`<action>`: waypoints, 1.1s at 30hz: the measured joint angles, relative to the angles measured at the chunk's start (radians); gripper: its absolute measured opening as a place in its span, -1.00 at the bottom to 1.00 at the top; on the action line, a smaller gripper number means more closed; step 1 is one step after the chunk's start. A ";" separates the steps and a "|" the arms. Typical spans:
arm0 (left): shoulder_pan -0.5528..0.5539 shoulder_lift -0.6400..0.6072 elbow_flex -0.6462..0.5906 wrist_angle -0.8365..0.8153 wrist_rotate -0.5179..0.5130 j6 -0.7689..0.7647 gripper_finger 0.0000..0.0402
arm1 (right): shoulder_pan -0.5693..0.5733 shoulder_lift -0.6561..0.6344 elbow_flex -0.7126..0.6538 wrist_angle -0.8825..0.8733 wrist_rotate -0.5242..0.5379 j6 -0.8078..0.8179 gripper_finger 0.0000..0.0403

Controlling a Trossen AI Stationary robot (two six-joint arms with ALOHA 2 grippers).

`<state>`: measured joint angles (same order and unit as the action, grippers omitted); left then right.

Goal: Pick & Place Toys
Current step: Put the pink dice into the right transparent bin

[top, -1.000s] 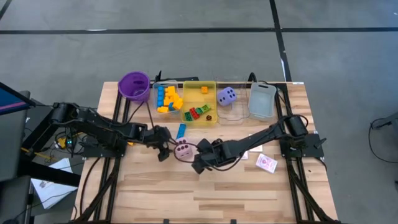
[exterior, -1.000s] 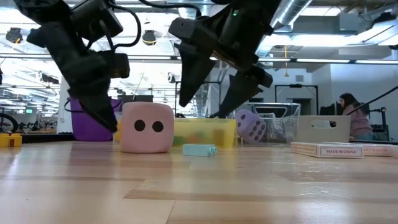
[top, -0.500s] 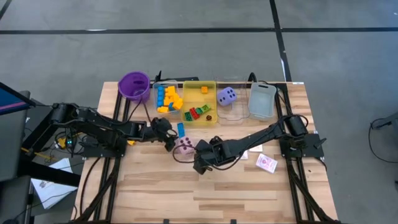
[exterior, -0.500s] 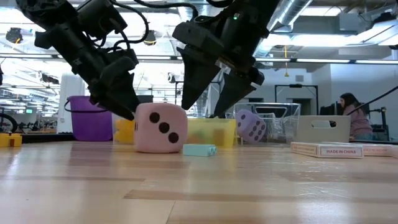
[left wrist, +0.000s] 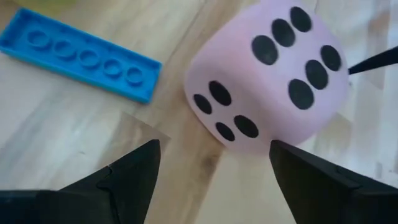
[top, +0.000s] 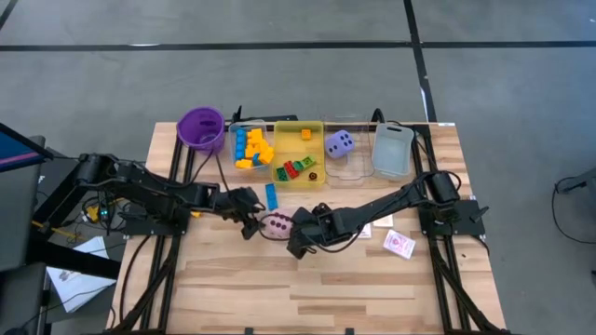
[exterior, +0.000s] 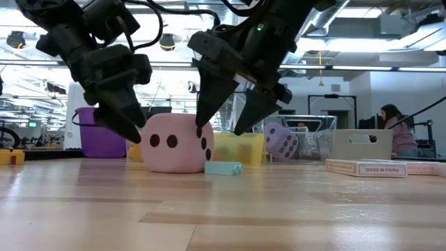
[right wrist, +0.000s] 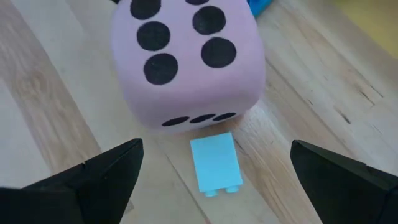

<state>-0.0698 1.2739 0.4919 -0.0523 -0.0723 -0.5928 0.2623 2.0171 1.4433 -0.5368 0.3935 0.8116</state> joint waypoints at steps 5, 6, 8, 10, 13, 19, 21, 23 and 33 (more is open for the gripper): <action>-0.030 0.000 0.000 0.001 0.001 -0.041 0.48 | -0.003 0.000 0.000 0.003 0.000 0.000 0.99; -0.035 0.000 0.000 0.001 0.000 -0.043 0.48 | -0.003 0.000 0.000 0.003 0.000 0.000 0.99; -0.044 0.000 0.000 0.007 0.000 -0.044 0.48 | -0.003 0.000 0.000 0.008 -0.001 0.000 0.99; -0.051 0.000 0.000 0.016 0.000 -0.044 0.48 | -0.001 0.000 0.000 0.026 -0.001 -0.002 0.99; -0.055 0.000 0.000 0.031 0.000 -0.055 0.48 | 0.006 0.000 0.000 0.069 -0.005 -0.038 0.99; -0.055 0.000 0.000 0.064 -0.011 -0.101 0.48 | 0.013 0.000 0.000 0.192 -0.019 -0.079 0.99; -0.055 0.000 0.000 0.076 -0.014 -0.103 0.48 | 0.012 0.000 0.000 0.201 -0.019 -0.079 0.99; -0.055 0.000 0.001 0.083 -0.014 -0.104 0.48 | 0.012 0.000 0.000 0.197 -0.018 -0.079 0.99; -0.055 0.000 0.001 0.084 -0.013 -0.104 0.48 | 0.008 0.000 0.000 0.090 -0.069 -0.085 0.99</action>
<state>-0.1246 1.2739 0.4927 0.0315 -0.0856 -0.6968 0.2699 2.0174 1.4433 -0.4465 0.3245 0.7271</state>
